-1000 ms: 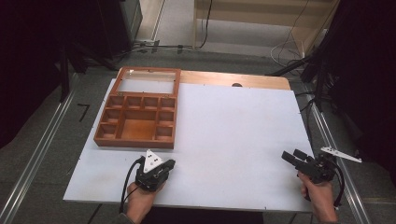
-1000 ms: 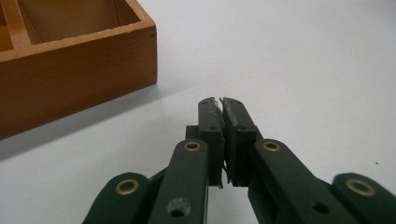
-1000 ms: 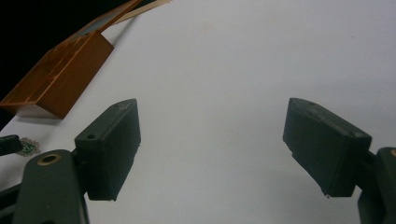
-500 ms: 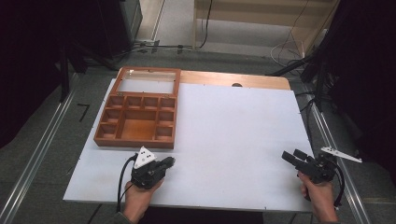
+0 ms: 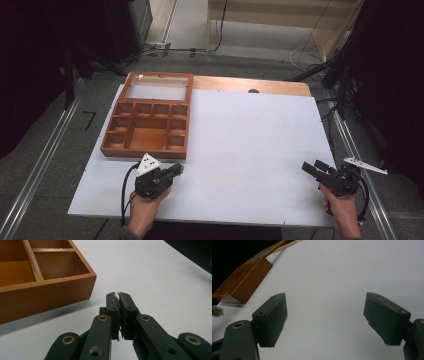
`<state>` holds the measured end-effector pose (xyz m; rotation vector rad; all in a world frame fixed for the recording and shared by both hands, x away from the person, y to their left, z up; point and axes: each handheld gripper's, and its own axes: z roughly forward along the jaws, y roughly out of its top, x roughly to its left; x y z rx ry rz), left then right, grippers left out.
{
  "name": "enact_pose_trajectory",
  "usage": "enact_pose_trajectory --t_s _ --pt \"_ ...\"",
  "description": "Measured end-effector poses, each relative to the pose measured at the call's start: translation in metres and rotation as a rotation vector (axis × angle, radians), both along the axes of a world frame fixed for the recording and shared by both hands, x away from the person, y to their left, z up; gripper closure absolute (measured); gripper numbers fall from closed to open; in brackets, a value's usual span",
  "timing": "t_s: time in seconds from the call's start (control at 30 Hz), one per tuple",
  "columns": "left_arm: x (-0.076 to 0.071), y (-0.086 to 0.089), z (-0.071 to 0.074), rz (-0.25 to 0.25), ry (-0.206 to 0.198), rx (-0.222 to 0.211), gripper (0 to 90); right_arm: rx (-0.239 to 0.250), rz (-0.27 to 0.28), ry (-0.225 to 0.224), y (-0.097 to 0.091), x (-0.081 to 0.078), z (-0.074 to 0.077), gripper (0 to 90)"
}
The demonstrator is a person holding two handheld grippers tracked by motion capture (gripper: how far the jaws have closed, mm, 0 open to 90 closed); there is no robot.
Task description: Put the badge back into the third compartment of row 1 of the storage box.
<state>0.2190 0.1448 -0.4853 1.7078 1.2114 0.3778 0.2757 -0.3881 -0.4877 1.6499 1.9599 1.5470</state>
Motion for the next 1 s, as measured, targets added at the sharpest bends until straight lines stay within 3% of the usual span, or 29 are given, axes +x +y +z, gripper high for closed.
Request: enact_pose_trajectory --t_s 1.0 --pt "0.012 0.020 0.018 0.059 -0.037 -0.043 87.6 -0.003 -0.004 0.003 0.000 0.000 -0.001 17.3"
